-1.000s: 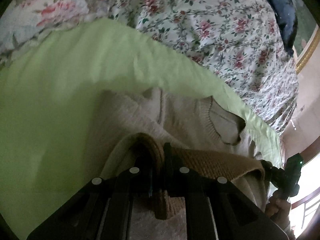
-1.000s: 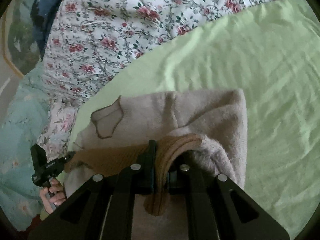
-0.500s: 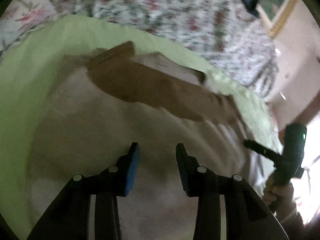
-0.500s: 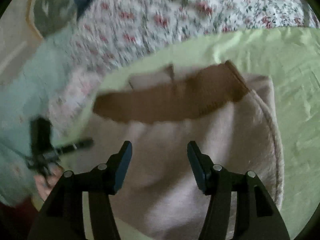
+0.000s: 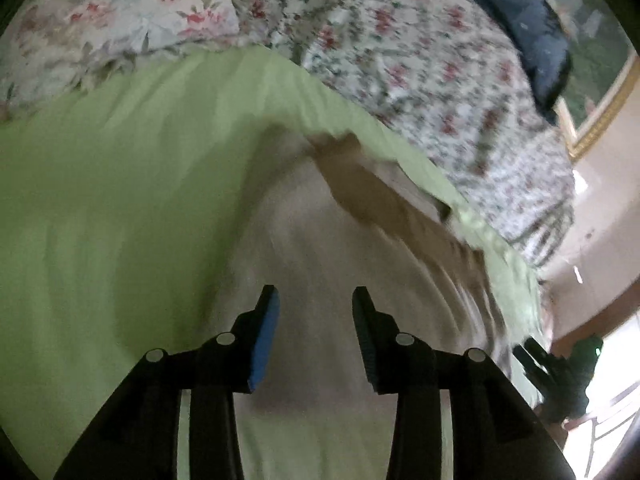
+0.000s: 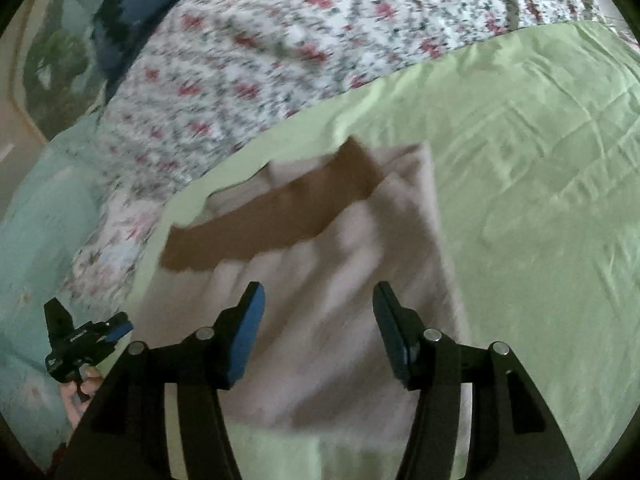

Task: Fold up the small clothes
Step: 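Grasp the folded sweater edge with the left gripper and lift it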

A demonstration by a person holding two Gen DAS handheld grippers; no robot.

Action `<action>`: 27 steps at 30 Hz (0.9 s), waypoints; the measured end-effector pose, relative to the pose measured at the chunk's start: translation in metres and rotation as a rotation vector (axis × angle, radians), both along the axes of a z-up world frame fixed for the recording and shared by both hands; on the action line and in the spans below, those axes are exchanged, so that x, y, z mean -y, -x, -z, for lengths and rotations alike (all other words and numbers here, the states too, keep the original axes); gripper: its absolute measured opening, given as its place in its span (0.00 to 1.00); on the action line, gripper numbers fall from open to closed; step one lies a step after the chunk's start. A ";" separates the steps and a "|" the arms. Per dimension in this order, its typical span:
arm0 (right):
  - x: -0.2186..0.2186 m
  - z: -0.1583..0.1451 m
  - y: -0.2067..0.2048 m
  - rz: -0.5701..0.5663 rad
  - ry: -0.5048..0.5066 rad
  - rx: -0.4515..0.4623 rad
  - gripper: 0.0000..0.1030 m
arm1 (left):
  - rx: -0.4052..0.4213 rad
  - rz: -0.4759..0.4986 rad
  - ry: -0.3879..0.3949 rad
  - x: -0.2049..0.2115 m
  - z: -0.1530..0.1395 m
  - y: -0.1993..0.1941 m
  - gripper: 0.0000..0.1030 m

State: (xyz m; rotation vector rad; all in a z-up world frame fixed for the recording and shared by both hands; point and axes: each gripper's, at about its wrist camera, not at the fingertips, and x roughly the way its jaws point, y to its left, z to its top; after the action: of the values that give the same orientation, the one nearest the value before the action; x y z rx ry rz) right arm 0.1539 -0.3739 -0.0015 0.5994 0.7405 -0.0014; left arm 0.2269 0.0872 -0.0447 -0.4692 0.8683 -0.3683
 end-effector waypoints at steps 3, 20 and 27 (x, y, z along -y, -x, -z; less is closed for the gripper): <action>-0.025 0.002 0.019 -0.050 -0.023 0.000 0.56 | -0.030 0.033 0.009 0.011 0.004 0.043 0.48; -0.084 0.019 0.079 -0.148 -0.079 -0.035 0.58 | -0.113 -0.019 0.143 0.033 0.037 0.077 0.72; -0.085 0.021 0.078 -0.154 -0.090 -0.046 0.58 | -0.108 -0.094 0.240 0.017 0.043 0.040 0.72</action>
State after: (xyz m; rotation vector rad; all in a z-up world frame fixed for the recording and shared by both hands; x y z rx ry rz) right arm 0.0763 -0.2892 -0.0226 0.6280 0.8332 0.1615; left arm 0.1871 0.0697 -0.0875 -0.7551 0.9068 -0.3648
